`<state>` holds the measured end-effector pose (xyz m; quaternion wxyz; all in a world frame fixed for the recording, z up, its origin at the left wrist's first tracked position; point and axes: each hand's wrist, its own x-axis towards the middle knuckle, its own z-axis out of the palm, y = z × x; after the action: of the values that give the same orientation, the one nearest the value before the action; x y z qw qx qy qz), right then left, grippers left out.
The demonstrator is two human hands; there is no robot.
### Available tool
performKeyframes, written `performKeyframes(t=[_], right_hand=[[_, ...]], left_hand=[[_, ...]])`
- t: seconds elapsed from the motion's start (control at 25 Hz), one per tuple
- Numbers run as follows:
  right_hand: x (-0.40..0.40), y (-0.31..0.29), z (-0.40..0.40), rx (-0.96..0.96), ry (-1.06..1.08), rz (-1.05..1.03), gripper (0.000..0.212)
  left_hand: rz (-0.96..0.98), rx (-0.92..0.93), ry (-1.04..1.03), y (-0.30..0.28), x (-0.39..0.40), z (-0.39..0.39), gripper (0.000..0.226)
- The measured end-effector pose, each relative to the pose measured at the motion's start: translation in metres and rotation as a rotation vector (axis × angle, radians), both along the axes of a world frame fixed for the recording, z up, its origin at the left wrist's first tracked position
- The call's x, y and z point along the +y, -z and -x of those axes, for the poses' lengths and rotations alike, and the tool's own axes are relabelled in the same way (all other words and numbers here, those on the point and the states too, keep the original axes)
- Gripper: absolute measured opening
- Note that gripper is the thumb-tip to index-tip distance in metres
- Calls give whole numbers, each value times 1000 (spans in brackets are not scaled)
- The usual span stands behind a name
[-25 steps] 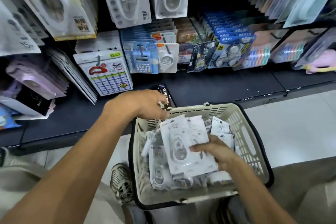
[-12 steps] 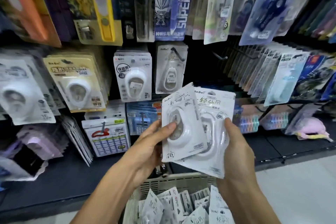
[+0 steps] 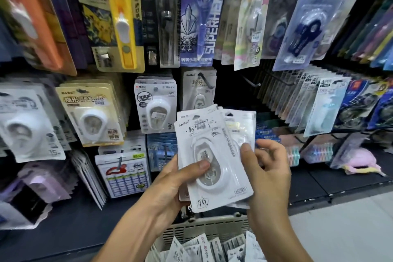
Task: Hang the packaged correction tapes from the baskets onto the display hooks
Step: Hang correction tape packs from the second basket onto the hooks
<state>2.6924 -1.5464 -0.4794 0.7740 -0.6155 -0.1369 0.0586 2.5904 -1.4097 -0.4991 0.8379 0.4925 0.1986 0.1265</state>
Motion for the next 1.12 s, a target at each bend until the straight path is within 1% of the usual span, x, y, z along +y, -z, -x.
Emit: performKeyframes(t=[0.04, 0.08, 0.16, 0.2, 0.24, 0.28, 0.32, 0.4, 0.44, 0.48, 0.52, 0.56, 0.64, 0.76, 0.84, 0.88, 0.96, 1.0, 1.04, 1.12], right_hand=[[0, -1, 4, -25, -25, -4, 9], [-1, -1, 5, -15, -106, -8, 23], [-5, -3, 6, 49, -354, -6, 55], [-6, -5, 8, 77, -463, 15, 69], [-7, -4, 8, 94, -534, 32, 78], [-6, -3, 9, 100, -541, 40, 78], [-5, 2, 7, 84, -492, 33, 70], [-3, 6, 6, 73, -359, 3, 42], [-2, 6, 5, 83, -312, 2, 30], [-2, 6, 3, 90, -311, 15, 24], [-3, 6, 2, 102, -350, 42, 23], [-3, 5, 1, 120, -406, 64, 25], [-4, 4, -2, 173, -434, 80, 30], [-2, 5, 0, 246, -307, -17, 34], [0, 5, 2, 190, -258, 1, 34], [2, 5, 3, 164, -241, 17, 39], [5, 7, 1, 165, -200, 28, 60], [6, 6, -3, 176, -175, 24, 65], [7, 4, -9, 177, -160, 20, 62], [8, -3, -21, 186, -156, 17, 47]], left_hand=[[-9, -3, -6, -3, -1, 0, 72], [-15, -3, -22, -5, -2, 0, 74], [-21, 4, -61, -7, -2, 0, 76], [-26, 10, -74, -8, -2, 1, 76], [-35, 20, -83, -8, -2, 2, 76], [-43, 32, -91, -8, -2, 2, 78], [-33, 36, -92, -10, -3, 3, 83], [39, 15, -78, -11, -7, 4, 92], [58, 11, -74, -12, -8, 4, 90], [49, 17, -89, -13, -8, 4, 84], [20, 26, -120, -14, -8, 4, 77], [-18, 34, -151, -14, -7, 4, 75], [-86, 43, -155, -18, -5, 6, 82], [-177, 19, -85, -26, -3, 11, 96], [-199, 23, -73, -26, 3, 10, 98], [-197, 20, -75, -26, 6, 11, 96], [-189, 16, -80, -30, 12, 14, 92], [-199, 22, -95, -34, 16, 18, 87], [-226, 27, -112, -39, 20, 22, 80], [-324, 35, -147, -48, 34, 33, 69]])
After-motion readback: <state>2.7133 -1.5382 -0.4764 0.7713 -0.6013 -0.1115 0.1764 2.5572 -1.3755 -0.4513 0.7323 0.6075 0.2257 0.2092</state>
